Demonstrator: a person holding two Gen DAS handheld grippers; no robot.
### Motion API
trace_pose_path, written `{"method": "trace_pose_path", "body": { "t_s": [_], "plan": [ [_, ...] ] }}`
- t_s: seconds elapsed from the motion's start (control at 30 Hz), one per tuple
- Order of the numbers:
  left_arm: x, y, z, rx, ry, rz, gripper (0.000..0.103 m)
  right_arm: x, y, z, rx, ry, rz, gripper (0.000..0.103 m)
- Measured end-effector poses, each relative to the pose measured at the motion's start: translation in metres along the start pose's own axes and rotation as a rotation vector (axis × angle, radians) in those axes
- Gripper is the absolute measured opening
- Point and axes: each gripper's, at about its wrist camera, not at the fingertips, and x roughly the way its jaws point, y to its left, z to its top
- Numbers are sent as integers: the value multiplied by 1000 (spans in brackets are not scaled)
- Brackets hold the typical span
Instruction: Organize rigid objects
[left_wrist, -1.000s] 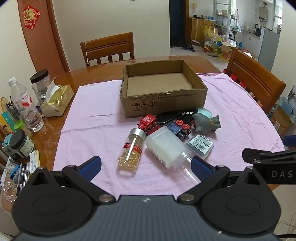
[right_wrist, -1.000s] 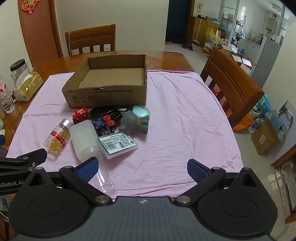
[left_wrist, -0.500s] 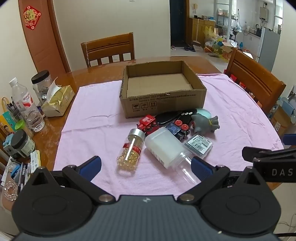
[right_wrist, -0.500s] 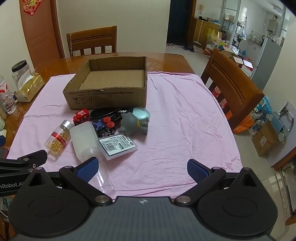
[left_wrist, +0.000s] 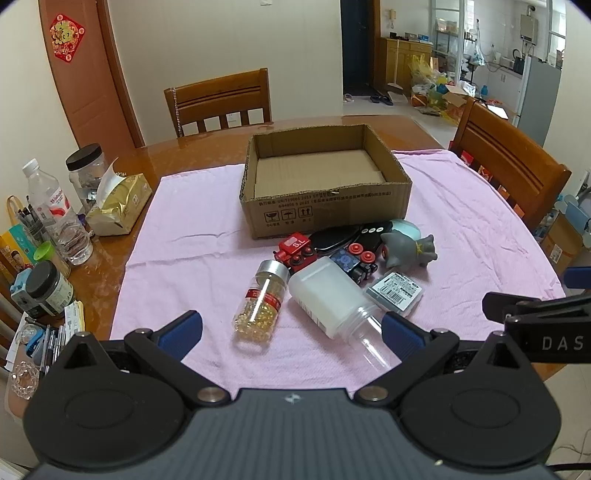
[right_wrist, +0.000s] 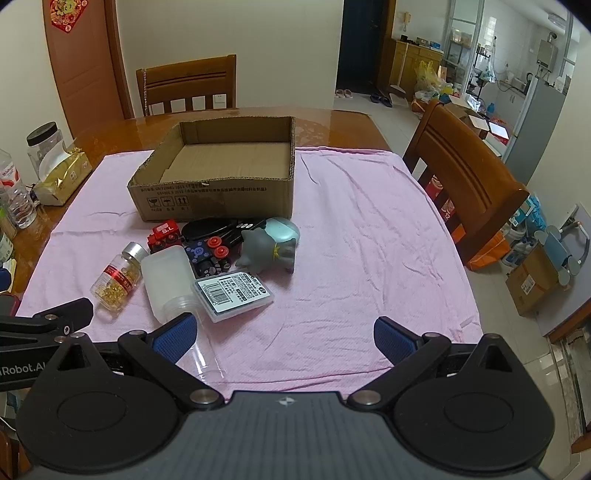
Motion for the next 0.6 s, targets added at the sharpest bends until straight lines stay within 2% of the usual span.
{"method": "trace_pose_path", "body": {
  "t_s": [0.6],
  "plan": [
    [-6, -6, 2, -11, -9, 17, 102, -3, -4, 4, -19, -19, 18, 103]
  ]
}}
